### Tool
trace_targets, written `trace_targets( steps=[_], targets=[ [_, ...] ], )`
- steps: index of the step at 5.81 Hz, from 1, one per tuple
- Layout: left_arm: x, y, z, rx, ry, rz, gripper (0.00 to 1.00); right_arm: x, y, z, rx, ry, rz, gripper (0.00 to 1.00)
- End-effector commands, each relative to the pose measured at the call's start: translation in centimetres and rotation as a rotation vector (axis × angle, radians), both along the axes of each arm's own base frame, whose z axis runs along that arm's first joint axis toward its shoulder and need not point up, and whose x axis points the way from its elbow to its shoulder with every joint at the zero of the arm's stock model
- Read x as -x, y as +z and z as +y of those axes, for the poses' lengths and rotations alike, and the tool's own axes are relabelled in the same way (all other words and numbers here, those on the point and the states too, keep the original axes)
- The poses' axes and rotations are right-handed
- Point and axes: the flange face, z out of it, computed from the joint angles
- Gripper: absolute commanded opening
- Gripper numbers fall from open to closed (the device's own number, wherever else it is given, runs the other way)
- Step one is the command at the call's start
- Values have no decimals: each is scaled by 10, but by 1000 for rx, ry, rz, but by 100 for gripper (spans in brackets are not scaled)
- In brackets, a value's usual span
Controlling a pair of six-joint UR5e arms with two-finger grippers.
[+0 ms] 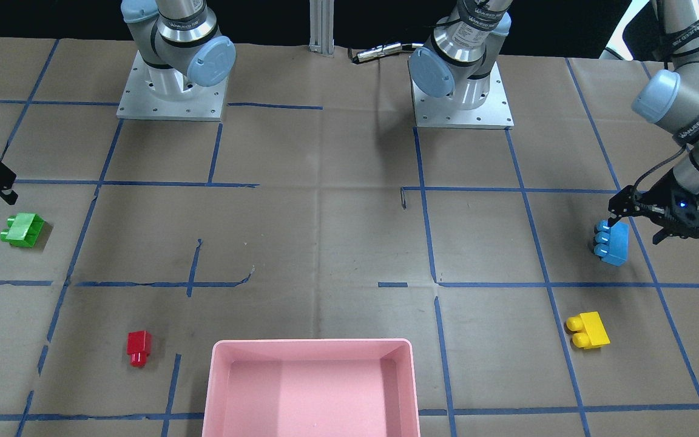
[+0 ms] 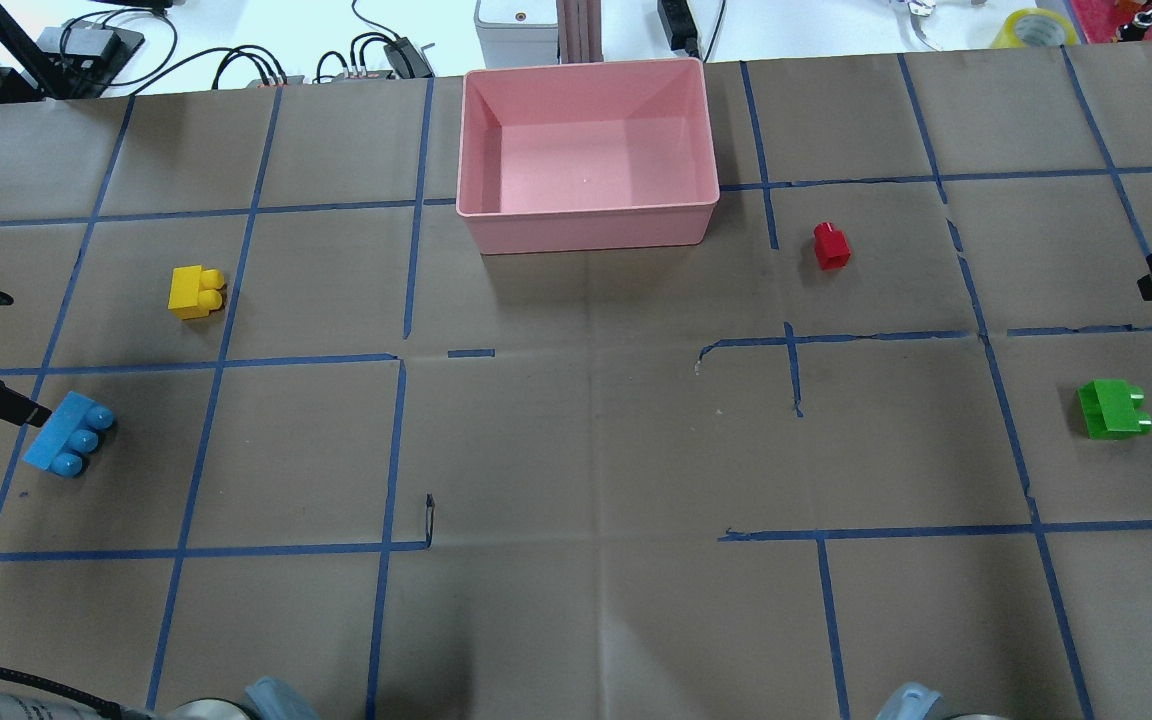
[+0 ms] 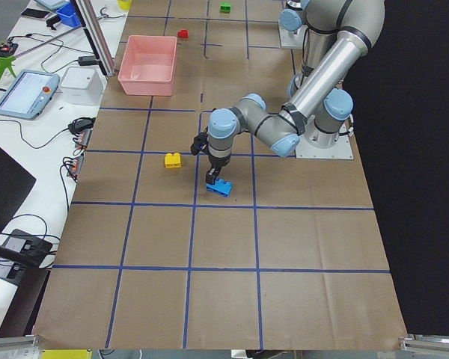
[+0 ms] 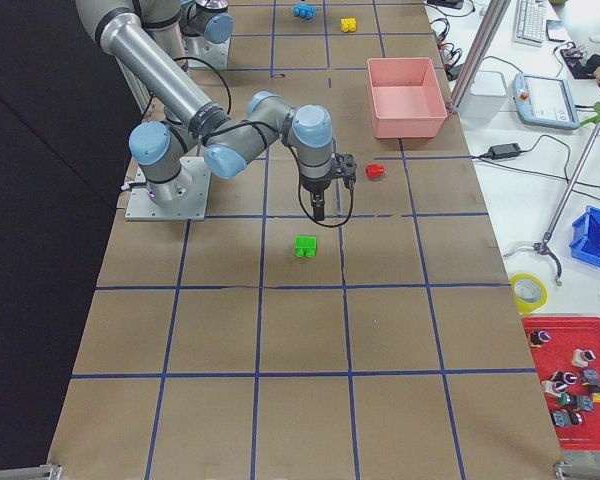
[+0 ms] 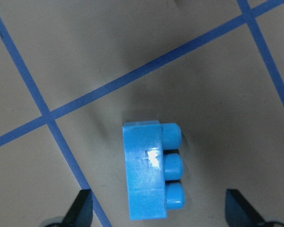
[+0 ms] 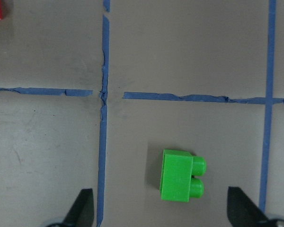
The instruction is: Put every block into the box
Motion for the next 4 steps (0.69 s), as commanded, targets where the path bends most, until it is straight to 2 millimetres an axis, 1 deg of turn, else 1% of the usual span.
trace_targets(
  steps=[1,2,3,4],
  targets=[
    [-3,-28,-2,0,50,55,99,14,-47,19,37,-12,44,99],
    [-3,-42,0,-8,50,66,99,18,-69,15,33,-10,42,99],
    [-4,-50,-1,-12,47,68,99,26,-85,11,35,-15,53,99],
    [-4,-54,2,-18,48,73,98,33,-100,8,53,-21,68,99]
  ],
)
